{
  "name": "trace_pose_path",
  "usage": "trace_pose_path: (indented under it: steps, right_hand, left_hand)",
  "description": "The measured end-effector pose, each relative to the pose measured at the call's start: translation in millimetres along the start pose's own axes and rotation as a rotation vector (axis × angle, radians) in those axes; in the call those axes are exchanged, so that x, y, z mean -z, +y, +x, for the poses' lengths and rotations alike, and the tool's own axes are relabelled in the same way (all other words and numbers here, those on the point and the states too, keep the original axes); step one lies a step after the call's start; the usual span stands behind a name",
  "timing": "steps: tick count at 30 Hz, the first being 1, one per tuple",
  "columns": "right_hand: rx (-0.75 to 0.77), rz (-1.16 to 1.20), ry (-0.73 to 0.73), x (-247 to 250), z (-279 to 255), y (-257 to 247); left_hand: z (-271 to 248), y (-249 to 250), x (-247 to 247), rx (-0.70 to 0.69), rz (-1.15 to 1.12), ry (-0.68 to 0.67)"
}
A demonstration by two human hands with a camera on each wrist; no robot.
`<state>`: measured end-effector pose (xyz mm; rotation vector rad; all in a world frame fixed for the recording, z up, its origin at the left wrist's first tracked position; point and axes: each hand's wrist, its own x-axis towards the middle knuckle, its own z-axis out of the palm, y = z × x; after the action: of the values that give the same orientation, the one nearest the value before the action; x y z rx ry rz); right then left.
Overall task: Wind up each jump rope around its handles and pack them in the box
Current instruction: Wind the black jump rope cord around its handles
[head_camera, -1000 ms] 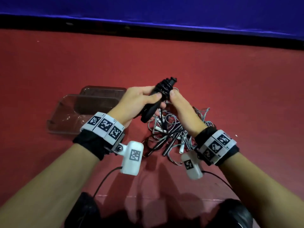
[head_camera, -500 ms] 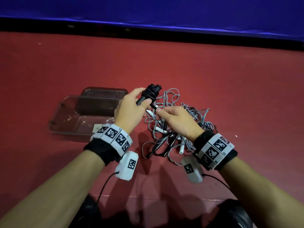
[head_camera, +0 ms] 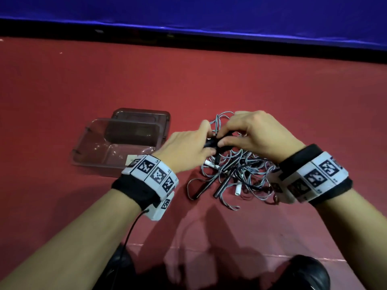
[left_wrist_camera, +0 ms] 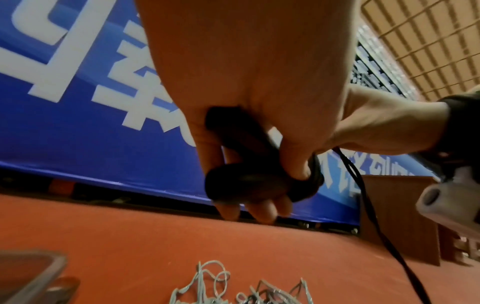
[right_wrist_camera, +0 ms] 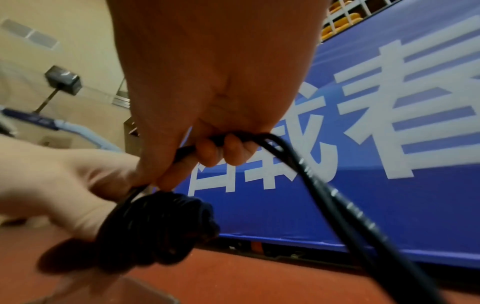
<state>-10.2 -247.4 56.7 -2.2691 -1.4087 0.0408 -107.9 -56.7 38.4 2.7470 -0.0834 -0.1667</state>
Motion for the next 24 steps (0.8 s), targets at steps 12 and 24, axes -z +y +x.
trace_pose_path:
  steps: [12,24]
  right_hand:
    - [-0.409,0.929,-0.194,-32,-11,16]
    - [-0.609,1.524,-0.492,-58,-26,11]
  left_hand:
    - [-7,-1,22,-0.042,-0.118,-0.158]
    - [-16,11,35,-0.199,0.195,-0.098]
